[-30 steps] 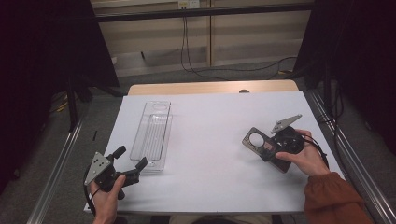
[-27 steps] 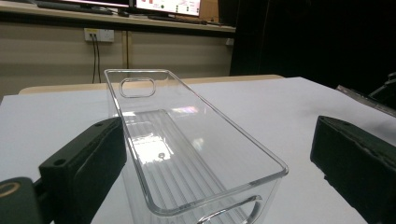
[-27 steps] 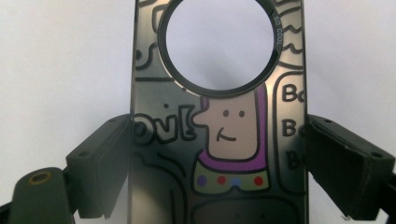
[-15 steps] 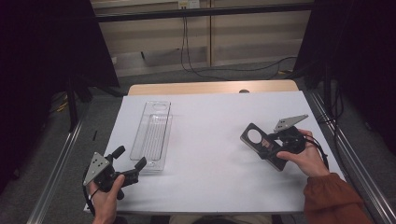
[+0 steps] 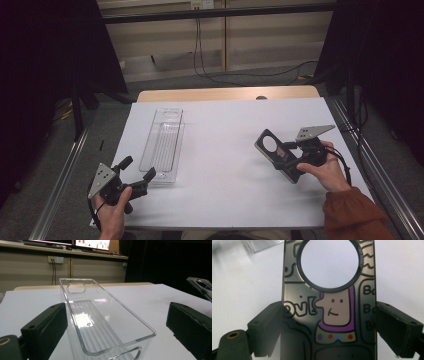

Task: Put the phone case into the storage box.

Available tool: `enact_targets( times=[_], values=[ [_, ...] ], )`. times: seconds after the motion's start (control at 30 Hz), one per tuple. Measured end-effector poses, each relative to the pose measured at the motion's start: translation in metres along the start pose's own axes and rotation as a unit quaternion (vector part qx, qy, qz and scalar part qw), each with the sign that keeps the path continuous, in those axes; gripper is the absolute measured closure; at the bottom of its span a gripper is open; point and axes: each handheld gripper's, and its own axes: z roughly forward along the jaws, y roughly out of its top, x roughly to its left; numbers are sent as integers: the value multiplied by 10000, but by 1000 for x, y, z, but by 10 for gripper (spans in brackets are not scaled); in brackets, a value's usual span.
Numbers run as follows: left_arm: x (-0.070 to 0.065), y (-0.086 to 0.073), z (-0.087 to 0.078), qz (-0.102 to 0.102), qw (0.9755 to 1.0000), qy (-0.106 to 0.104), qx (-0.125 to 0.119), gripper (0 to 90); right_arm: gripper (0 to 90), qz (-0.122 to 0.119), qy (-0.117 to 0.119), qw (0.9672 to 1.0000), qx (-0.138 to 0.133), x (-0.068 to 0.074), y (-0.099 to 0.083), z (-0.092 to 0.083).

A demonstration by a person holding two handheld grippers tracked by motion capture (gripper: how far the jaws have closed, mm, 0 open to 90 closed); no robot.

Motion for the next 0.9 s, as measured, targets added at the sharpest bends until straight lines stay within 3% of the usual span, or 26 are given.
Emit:
enact_targets(
  times=[0.2, 0.3, 0.67, 0.9],
  values=[
    [-1, 1, 1, -29, 10000, -43, 9, 33, 122, 38, 93, 9998, -185, 6, -2, 5],
    [0, 3, 1, -28, 10000, -77, 2, 40, 122, 69, 7, 9998, -165, 8, -4, 8],
    [-2, 6, 5, -55, 9998, -202, 42, 44, 122, 122, 303, 9984, -462, 18, -7, 17],
    [-7, 8, 10, 68, 9996, -241, 133, 38, 121, 117, 479, 9970, -601, 25, -6, 22]
  ],
)
